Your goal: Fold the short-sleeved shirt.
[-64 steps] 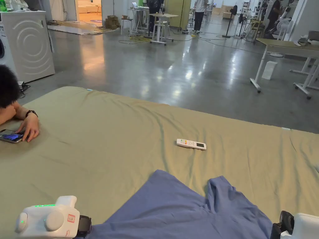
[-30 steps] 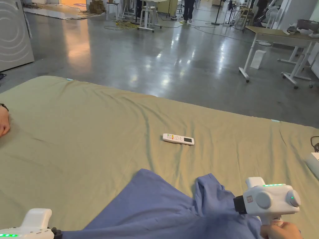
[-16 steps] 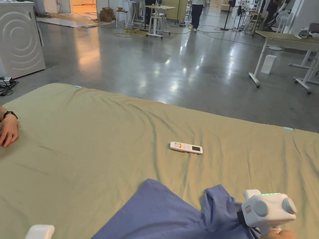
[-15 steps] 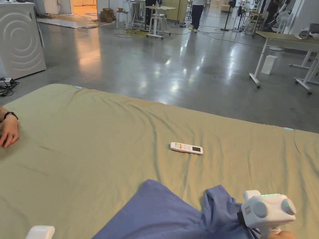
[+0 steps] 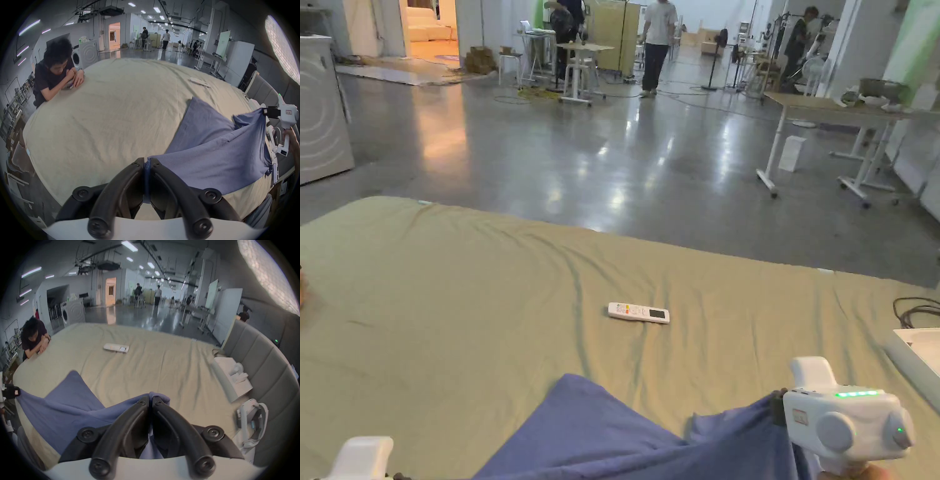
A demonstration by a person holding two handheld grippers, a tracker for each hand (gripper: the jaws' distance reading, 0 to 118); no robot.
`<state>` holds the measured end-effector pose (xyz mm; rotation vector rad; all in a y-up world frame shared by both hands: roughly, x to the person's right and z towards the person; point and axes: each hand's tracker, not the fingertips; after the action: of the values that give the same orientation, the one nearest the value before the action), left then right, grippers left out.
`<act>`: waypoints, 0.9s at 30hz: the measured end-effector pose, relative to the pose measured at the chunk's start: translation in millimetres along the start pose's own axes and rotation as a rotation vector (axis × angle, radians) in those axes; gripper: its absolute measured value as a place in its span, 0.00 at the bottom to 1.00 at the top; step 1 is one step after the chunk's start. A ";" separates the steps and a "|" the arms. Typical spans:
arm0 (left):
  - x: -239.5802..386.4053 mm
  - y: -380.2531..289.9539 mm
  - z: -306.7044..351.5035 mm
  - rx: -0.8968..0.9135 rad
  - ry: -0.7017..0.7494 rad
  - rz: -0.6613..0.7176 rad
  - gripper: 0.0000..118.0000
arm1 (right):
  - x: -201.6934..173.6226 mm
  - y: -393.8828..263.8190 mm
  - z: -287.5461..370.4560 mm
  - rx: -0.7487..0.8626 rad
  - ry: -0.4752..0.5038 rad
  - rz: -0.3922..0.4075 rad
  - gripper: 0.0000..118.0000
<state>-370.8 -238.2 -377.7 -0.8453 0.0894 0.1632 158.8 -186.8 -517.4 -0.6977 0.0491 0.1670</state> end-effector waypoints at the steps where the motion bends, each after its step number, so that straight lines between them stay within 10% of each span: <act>1: 2.2 6.1 4.5 0.021 0.003 -0.007 0.06 | 3.0 2.7 14.1 0.026 -0.008 -0.001 0.01; 27: 130.3 282.0 183.5 0.532 -0.074 -0.205 0.06 | 100.8 140.9 290.4 0.557 -0.329 -0.147 0.01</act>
<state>-290.6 97.4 -482.9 -0.3135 -0.0241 -0.0250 231.2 119.9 -394.7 -0.1109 -0.2625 0.1174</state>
